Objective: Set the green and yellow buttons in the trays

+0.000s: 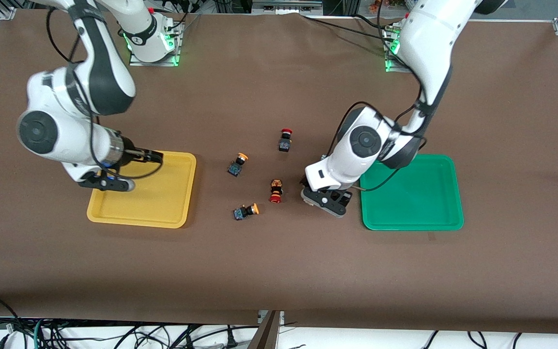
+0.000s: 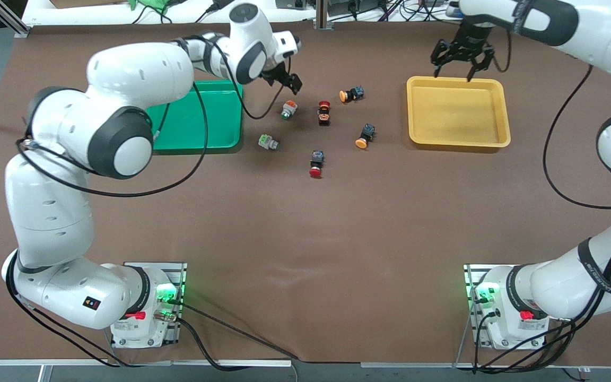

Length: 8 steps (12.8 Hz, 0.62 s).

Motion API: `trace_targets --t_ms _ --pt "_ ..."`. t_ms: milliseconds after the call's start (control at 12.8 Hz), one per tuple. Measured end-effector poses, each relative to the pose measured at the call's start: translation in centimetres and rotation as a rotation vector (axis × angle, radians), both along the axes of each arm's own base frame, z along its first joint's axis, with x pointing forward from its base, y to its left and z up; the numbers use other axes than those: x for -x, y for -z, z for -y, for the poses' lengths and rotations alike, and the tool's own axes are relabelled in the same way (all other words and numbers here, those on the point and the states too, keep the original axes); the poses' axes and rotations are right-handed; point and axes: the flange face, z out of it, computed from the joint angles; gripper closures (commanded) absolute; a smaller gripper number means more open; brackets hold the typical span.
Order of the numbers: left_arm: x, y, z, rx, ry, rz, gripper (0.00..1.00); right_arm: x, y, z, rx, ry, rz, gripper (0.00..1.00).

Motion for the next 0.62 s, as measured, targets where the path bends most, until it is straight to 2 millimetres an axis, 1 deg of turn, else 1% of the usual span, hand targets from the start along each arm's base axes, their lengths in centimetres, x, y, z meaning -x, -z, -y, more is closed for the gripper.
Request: trace_targets --t_ms 78,156,234,312,391,469,547,625 --pt "0.7 2.0 0.8 -0.004 0.011 -0.008 0.00 -0.3 1.5 -1.7 -0.005 0.087 0.004 0.00" --pt "1.3 3.4 1.5 -0.013 0.017 -0.011 0.00 -0.4 3.1 -3.3 -0.005 0.163 0.007 0.00" --pt "1.6 4.2 1.8 -0.022 0.021 -0.010 0.00 -0.2 4.8 -5.1 0.005 0.227 -0.002 0.00" --pt "1.7 4.5 1.9 -0.027 0.022 -0.006 0.00 0.2 6.5 -7.1 0.011 0.283 -0.017 0.00" --pt "1.7 4.6 2.0 -0.027 0.023 -0.004 0.12 0.6 8.1 -9.1 0.011 0.331 -0.022 0.00" --pt "1.9 4.7 2.2 -0.028 0.026 -0.005 0.59 1.1 9.4 -11.0 0.013 0.374 -0.020 0.00" --pt "1.9 4.7 2.3 -0.029 0.028 -0.004 0.81 1.7 10.7 -12.7 0.024 0.404 -0.023 0.00" --pt "1.9 4.7 2.2 -0.030 0.026 -0.003 0.90 2.5 12.0 -14.2 0.038 0.411 -0.034 0.00"
